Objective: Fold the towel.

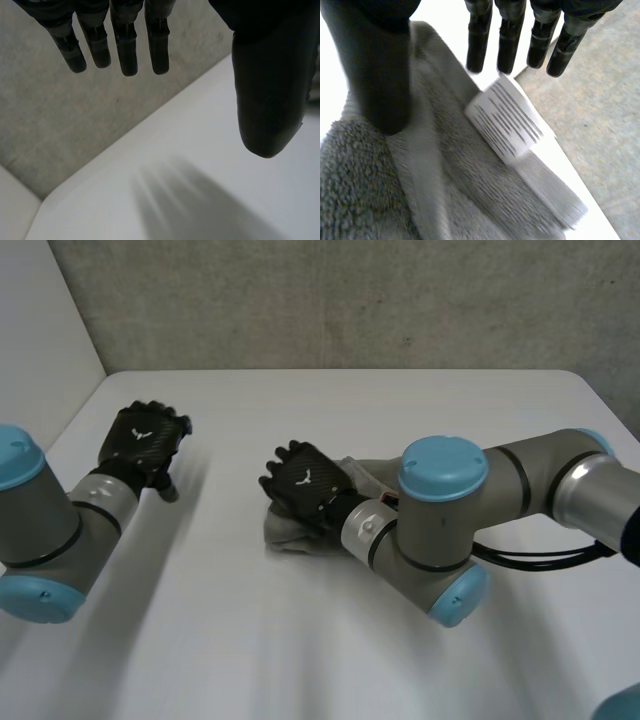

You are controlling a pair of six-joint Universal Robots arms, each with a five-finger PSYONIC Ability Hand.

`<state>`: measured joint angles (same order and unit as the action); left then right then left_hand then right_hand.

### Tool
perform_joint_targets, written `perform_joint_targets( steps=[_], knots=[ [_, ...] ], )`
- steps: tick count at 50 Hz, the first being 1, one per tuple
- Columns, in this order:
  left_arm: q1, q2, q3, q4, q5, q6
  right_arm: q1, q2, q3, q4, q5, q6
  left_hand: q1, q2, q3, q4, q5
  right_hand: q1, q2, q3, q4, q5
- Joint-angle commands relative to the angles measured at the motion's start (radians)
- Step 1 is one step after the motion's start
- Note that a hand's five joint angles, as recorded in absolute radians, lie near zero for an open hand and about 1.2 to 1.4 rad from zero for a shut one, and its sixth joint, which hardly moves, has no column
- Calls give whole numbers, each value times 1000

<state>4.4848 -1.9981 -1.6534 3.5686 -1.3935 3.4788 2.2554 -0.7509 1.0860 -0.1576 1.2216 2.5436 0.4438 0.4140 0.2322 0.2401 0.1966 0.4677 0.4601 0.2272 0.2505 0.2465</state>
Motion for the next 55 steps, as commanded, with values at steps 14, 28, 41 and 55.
perform_joint_targets(
  steps=[14, 28, 41, 55],
  knots=[
    [-311, -112, 225, -85, 7, -287, -394, -418, 501, -2, 1, 236, -78, -48, -58, -66, -5, -293, -286, -53, -76, -246],
    [-421, -267, 262, -100, 1, -284, -450, -364, 644, -102, -50, 233, -75, -45, -58, -66, -2, -293, -286, -53, -76, -246],
    [-377, -360, 418, -99, -129, -280, -441, -324, 643, -120, -48, 228, -57, -27, -58, -66, 16, -224, -217, -53, -76, -178],
    [-250, -395, 408, -100, -168, -280, -442, -323, 658, -143, -48, 205, -57, -27, -58, -66, 16, -22, -14, -53, -76, 25]
  ],
)
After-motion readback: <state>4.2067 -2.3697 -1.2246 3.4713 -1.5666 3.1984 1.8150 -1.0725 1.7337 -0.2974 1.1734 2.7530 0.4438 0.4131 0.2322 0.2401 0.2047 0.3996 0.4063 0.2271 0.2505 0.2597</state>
